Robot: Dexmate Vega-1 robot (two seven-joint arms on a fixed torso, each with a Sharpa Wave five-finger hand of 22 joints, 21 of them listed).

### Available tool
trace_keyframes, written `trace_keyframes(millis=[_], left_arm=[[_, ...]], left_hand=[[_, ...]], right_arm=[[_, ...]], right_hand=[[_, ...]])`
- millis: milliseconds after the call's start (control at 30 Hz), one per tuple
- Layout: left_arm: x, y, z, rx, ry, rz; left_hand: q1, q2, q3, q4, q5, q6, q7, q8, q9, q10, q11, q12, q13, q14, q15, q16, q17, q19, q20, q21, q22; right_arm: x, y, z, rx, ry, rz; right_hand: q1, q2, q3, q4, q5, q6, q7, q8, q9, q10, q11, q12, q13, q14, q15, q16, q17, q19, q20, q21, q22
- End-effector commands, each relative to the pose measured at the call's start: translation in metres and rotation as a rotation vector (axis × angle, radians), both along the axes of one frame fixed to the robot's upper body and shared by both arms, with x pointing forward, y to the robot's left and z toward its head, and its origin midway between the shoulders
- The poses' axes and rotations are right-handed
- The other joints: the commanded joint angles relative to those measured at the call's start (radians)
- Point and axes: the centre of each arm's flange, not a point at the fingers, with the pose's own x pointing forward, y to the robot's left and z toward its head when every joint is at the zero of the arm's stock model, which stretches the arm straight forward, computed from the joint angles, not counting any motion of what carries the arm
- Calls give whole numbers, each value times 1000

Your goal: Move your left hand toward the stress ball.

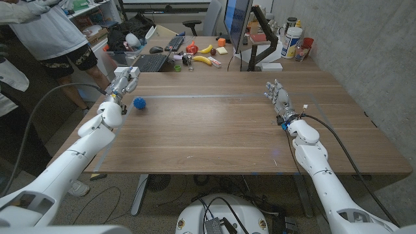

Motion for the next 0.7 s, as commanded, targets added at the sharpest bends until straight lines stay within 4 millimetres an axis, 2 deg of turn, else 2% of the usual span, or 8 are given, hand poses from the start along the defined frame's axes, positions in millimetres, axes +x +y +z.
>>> trace_keyframes(millis=[33,700], left_arm=[[4,1,-4,3,22,5],[4,3,-7,11,42,17]], left_hand=[[12,17,7,0,-4,-8,-5,-3,6,-56,8,8,2,-127,6,-3,4,-259,9,0,3],[29,16,20,-1,-5,-9,-9,-2,7,-59,10,9,2,-132,6,-3,4,-263,20,-1,4]], right_arm=[[1,1,3,-8,-5,-2],[-1,2,5,-17,-16,-5]], right_hand=[[-2,122,8,-1,2,11,3,5,6,8,2,7,5,-5,1,6,5,4,-48,-4,3],[-2,122,8,-1,2,12,2,5,6,8,0,7,5,-5,1,5,5,4,-49,-6,3]])
